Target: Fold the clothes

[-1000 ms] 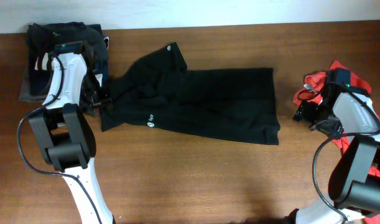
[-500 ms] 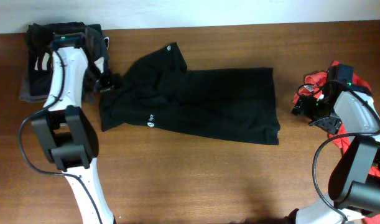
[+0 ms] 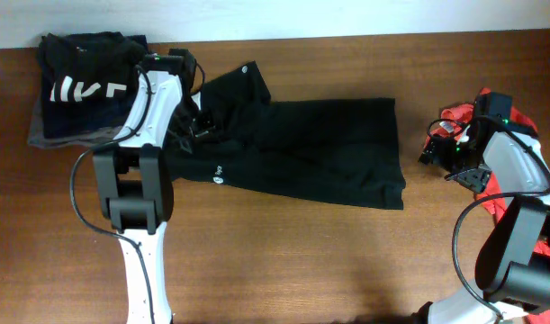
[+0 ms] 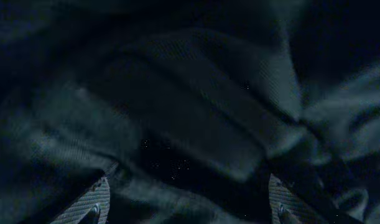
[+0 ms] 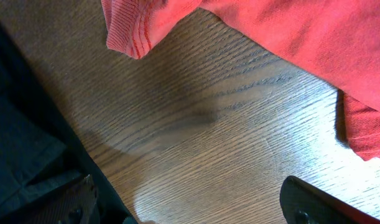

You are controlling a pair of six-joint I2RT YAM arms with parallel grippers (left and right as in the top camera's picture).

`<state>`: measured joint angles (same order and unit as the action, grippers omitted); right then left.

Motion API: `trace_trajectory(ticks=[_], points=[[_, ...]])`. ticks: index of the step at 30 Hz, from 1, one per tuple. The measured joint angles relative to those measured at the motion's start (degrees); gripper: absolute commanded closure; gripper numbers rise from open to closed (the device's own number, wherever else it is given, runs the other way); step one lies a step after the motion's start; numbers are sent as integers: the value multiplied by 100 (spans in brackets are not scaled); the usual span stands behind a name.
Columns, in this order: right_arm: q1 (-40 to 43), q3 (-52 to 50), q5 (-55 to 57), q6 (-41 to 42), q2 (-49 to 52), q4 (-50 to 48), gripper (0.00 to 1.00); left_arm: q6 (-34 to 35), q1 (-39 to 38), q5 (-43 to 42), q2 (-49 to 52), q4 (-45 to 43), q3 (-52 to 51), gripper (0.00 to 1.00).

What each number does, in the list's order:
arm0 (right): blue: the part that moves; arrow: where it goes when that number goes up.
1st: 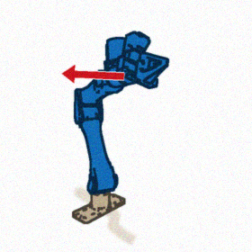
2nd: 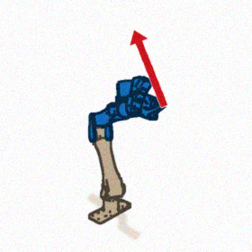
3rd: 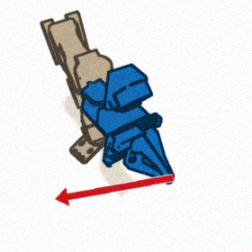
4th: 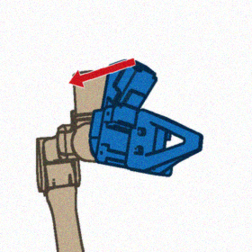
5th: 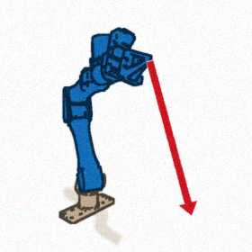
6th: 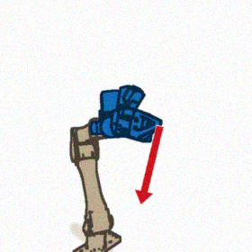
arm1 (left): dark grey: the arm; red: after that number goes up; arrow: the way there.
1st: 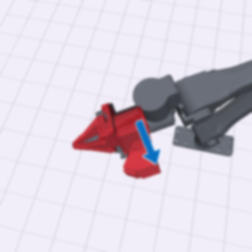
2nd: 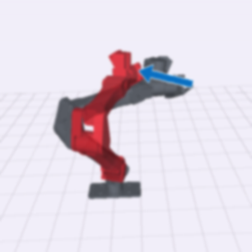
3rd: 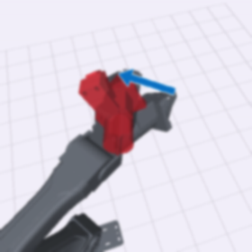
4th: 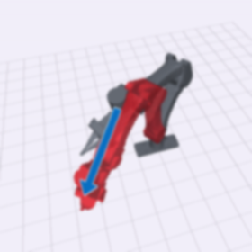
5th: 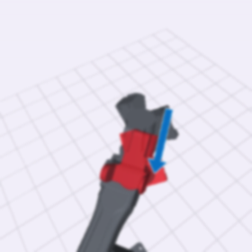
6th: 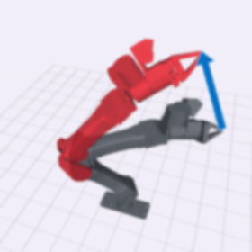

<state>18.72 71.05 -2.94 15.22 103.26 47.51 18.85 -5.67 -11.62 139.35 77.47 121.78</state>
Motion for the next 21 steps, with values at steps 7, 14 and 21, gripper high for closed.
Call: trace_trajectory(ticks=[7,14,21], points=[[0,0,0,-2,0,0,1,186,7,-173,92,-492,0,23],[0,0,0,0,0,0,1,260,7,-284,92,-730,0,66],[0,0,0,-2,0,7,1,315,7,-317,92,-986,0,93]])
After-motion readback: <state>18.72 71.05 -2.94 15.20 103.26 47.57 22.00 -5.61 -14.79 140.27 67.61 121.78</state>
